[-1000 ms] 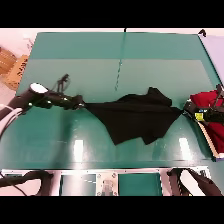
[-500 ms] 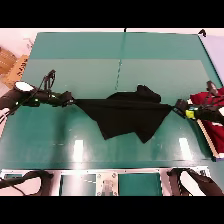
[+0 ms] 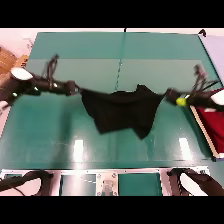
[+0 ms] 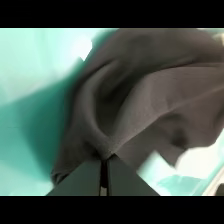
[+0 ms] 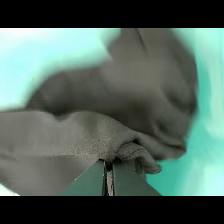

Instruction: Fold the shirts.

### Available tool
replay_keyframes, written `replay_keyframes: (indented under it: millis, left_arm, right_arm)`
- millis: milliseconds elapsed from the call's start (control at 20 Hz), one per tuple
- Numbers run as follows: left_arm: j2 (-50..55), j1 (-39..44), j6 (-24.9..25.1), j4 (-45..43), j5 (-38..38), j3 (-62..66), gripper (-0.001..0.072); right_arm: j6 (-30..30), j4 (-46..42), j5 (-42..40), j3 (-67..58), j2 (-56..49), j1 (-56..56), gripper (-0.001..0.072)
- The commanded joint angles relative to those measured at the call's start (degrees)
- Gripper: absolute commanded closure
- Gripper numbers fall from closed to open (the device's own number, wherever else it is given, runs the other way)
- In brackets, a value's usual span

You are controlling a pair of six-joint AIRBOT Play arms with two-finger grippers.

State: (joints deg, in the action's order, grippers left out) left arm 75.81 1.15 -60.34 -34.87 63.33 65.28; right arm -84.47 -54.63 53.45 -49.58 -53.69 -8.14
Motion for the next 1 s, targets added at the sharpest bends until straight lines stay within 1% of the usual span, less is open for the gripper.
replay_keyframes:
  millis: [0, 200, 300, 400, 550, 650, 750, 850, 950]
  left_arm:
    - [-7.3, 0.2, -0.8, 0.9, 3.3, 13.6, 0.0682]
    - [-14.8, 0.2, -1.9, 0.9, 4.0, 30.6, 0.0682]
    - [-17.0, 0.2, -2.8, 0.9, 6.8, 37.7, 0.0682]
    - [-18.2, 0.2, -4.3, 0.9, 9.3, 43.4, 0.0682]
    - [-19.1, 0.2, -7.5, 0.6, 13.1, 48.7, 0.0682]
    - [-19.0, 0.2, -9.7, -1.1, 16.2, 49.1, 0.0681]
    - [-18.9, 0.2, -12.9, -7.2, 19.5, 46.9, 0.0682]
    - [-18.9, 0.2, -14.8, -11.9, 21.3, 41.0, 0.0681]
    - [-18.9, 0.2, -14.8, -11.8, 21.7, 31.1, 0.0681]
  right_arm:
    - [2.7, 0.4, 6.8, -17.5, 4.3, -4.0, 0.0700]
    - [3.9, 0.3, 7.1, -36.3, 8.9, -6.3, 0.0700]
    - [4.3, 0.0, 7.1, -42.8, 10.7, -6.3, 0.0700]
    - [6.2, -0.6, 7.0, -47.5, 12.4, -6.3, 0.0700]
    - [6.2, -3.2, 6.9, -51.8, 14.0, -6.3, 0.0700]
    - [6.2, -3.5, 7.5, -52.4, 14.2, -6.3, 0.0699]
    - [6.1, -3.1, 10.9, -51.3, 13.7, -6.3, 0.0699]
    - [6.1, -1.4, 13.9, -45.8, 12.7, -6.3, 0.0699]
    - [7.2, 2.2, 14.4, -36.1, 11.9, -6.2, 0.0699]
